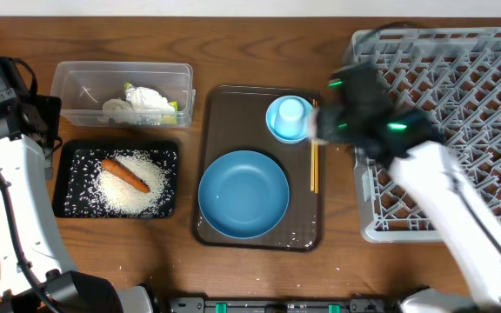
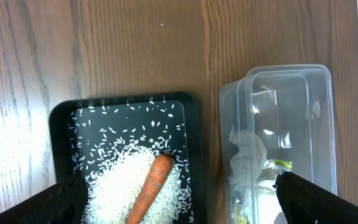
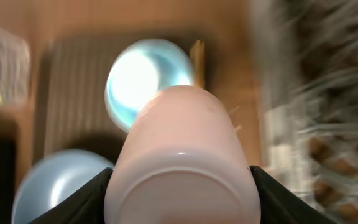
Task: Sort waste into correct bins and load items into the dishwasher rack
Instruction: 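Carry the white cup with the right gripper into the dishwasher rack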
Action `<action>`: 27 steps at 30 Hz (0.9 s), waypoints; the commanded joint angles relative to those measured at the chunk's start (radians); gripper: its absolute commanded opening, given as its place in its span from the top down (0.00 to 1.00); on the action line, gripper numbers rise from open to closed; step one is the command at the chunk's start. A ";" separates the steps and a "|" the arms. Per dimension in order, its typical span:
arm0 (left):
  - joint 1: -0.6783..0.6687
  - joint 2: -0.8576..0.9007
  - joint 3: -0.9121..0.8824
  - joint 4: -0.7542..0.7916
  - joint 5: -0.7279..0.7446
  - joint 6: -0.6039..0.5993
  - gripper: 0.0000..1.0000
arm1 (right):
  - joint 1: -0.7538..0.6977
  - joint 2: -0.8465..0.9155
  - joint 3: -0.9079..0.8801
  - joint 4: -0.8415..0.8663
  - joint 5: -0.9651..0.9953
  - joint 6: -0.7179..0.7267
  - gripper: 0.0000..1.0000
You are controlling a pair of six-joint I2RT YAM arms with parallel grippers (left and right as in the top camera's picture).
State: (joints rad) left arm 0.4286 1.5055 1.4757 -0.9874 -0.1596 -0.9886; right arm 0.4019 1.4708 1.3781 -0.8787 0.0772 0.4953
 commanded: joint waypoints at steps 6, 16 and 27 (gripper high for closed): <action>0.004 0.006 0.000 -0.003 -0.005 0.003 0.02 | -0.401 -0.166 0.021 0.002 0.011 -0.059 0.47; 0.004 0.006 0.000 -0.003 -0.005 0.003 0.02 | -0.830 -0.108 0.021 0.048 0.011 -0.059 0.44; 0.004 0.006 0.000 -0.003 -0.005 0.003 0.01 | -0.993 0.109 0.021 0.085 -0.004 -0.066 0.43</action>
State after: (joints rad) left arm 0.4286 1.5055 1.4757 -0.9874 -0.1600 -0.9886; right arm -0.5739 1.5394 1.3838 -0.7921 0.0753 0.4408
